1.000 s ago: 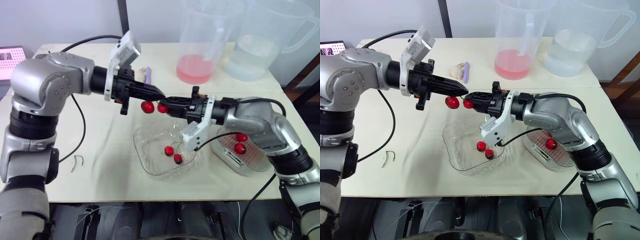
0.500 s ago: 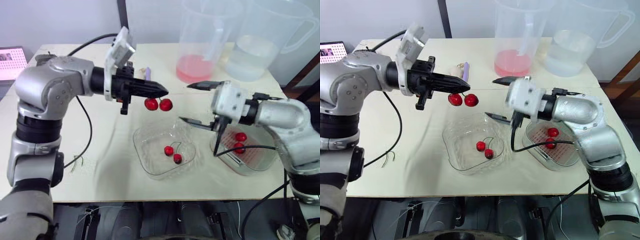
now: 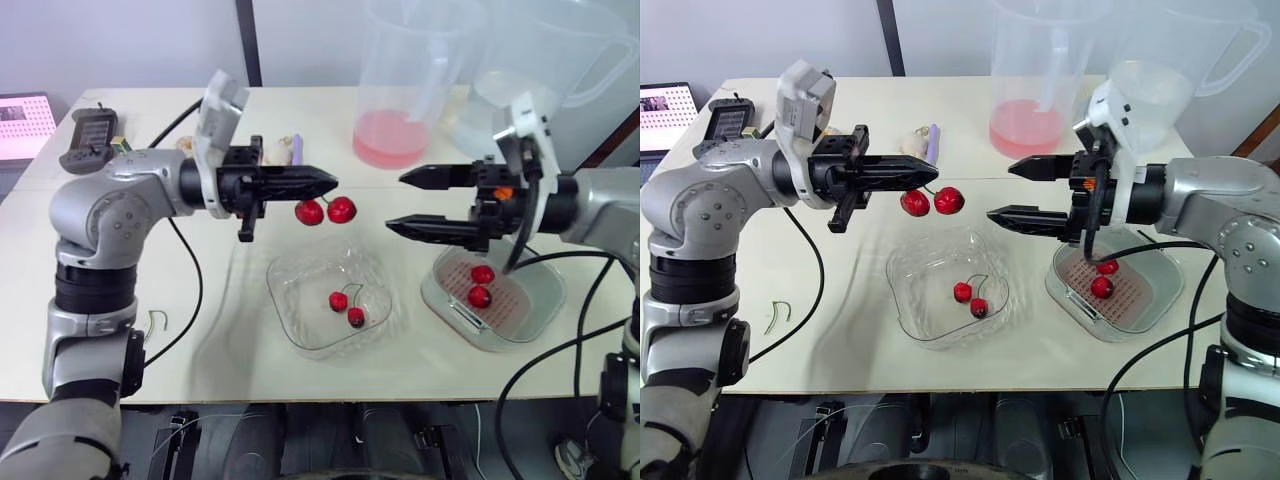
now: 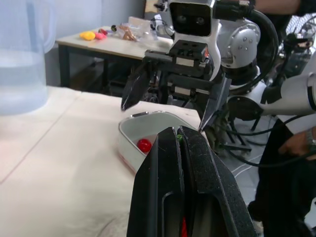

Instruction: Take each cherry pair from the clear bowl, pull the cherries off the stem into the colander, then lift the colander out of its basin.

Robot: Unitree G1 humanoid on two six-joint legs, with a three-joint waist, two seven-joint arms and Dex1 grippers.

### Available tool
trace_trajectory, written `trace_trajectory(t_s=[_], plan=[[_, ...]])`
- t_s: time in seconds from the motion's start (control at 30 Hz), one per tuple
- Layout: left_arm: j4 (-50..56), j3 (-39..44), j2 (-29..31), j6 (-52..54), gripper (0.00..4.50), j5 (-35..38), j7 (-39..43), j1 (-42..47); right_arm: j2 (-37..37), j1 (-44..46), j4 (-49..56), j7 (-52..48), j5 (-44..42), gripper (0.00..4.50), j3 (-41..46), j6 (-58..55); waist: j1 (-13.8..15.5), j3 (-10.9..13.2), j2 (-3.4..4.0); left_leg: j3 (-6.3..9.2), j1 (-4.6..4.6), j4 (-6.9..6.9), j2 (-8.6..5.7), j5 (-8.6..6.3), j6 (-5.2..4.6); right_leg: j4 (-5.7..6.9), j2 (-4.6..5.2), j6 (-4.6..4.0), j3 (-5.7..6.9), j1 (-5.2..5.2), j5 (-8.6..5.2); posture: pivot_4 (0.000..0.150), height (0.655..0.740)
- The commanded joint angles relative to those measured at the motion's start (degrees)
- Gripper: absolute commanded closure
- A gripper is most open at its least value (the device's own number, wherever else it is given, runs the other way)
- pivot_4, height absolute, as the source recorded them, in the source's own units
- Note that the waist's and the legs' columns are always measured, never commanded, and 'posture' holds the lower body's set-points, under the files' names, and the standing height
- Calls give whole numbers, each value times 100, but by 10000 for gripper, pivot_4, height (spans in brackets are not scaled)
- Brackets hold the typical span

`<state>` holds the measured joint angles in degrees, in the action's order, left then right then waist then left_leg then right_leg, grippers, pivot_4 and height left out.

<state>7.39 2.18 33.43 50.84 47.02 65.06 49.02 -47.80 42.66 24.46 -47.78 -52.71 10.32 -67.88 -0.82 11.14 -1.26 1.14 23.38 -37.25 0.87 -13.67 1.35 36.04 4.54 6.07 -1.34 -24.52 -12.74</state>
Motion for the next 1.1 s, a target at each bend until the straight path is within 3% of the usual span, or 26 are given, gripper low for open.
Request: trace_trajectory(t_s=[0.03, 0.5, 0.6, 0.77, 1.1], plan=[[214, 132, -26, -54, 45000, 160, -81, 27, 91, 223, 129, 163, -82, 286, -215, 6, 1, 0, 0, 1, 0, 0, 0, 0, 0, 0, 0, 0, 0, 0, 0, 1500, 7400], [422, 10, -140, 74, 45000, 406, -295, 1, 461, 295, 195, 309, -43, 286, -816, 340, -1, 0, 0, 1, 2, 0, -1, 0, 0, -2, 0, 3, 0, 0, 1, 1500, 7400], [423, -36, -152, 65, 45000, 387, -277, 20, 510, 313, 146, 370, -122, 8352, -760, 325, 0, 0, 0, 1, 2, 0, -1, 0, 0, -2, 0, 2, 1, 0, 1, 1500, 7400], [434, -76, -165, 52, 45000, 391, -282, 28, 503, 296, 175, 395, -167, 32932, -743, 310, 0, 0, 0, 1, 2, 0, -1, 0, 0, -2, 0, 2, 1, 0, 0, 1500, 7400], [367, -104, -196, -7, 45000, 332, -274, 60, 265, 37, 233, 368, -260, 32932, -743, 258, 1, 0, 0, 1, 2, 1, -1, 0, 0, -4, 0, 1, 1, 0, 0, 1500, 7400]])
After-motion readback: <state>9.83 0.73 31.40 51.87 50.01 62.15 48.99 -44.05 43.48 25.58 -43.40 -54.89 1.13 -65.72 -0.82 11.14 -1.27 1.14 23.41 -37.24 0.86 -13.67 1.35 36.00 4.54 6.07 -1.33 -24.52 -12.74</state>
